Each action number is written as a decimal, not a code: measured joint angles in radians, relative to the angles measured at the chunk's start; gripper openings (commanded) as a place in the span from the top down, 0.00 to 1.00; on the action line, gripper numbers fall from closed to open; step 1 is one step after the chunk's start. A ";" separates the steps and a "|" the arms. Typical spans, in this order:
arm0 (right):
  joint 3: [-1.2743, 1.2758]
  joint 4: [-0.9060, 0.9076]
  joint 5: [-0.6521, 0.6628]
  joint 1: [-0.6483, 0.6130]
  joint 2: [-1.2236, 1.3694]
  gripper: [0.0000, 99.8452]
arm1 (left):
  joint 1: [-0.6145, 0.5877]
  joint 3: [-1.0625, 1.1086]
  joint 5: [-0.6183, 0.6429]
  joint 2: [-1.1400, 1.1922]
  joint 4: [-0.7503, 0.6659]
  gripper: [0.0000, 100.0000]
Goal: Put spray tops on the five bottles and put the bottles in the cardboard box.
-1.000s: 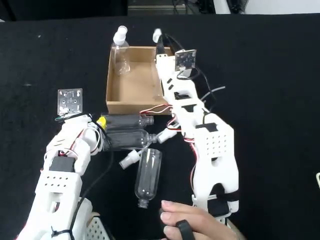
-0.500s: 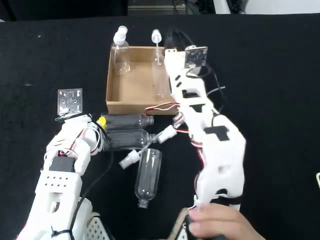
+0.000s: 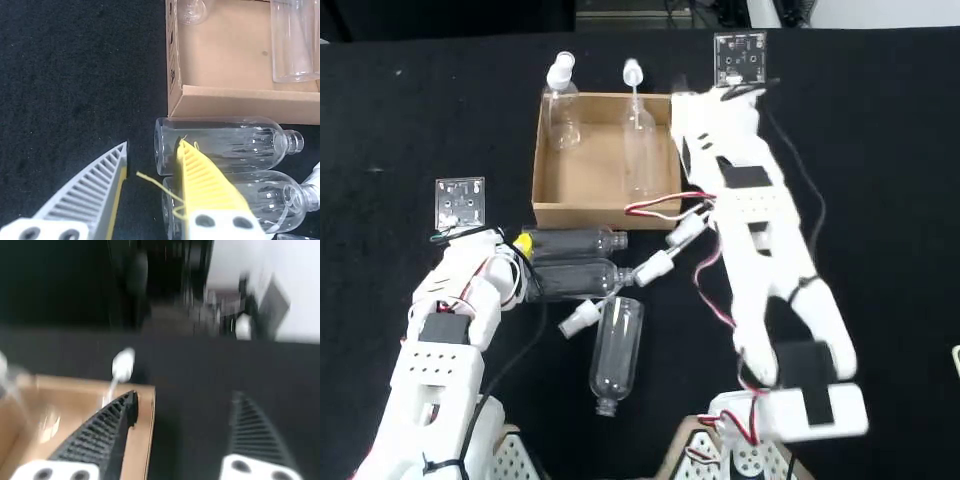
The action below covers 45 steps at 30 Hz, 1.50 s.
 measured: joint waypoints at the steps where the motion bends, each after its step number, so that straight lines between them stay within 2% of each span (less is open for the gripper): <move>1: 0.000 0.054 0.000 -0.018 -0.009 0.73 | 0.000 0.000 0.000 0.000 0.000 0.84; 6: 0.000 0.183 0.000 -0.098 -0.014 0.74 | 0.000 0.000 0.000 0.000 0.000 0.84; 12: -0.160 0.368 -0.091 -0.135 0.069 0.58 | 0.000 0.000 0.000 0.000 0.000 0.84; 15: -0.253 0.471 -0.107 -0.143 0.149 0.59 | 0.000 0.000 0.000 0.000 0.000 0.84; 19: -0.315 0.557 -0.130 -0.170 0.210 0.65 | 0.000 0.000 0.000 0.000 0.000 0.84; 30: -0.293 0.514 -0.144 -0.167 0.221 0.65 | 0.000 0.000 0.000 0.000 0.000 0.84; 38: -0.290 0.471 -0.101 -0.028 0.221 0.65 | 0.000 0.000 0.000 0.000 0.000 0.84; 45: -0.279 0.445 -0.066 -0.006 0.296 0.65 | 0.000 0.000 0.000 0.000 0.000 0.84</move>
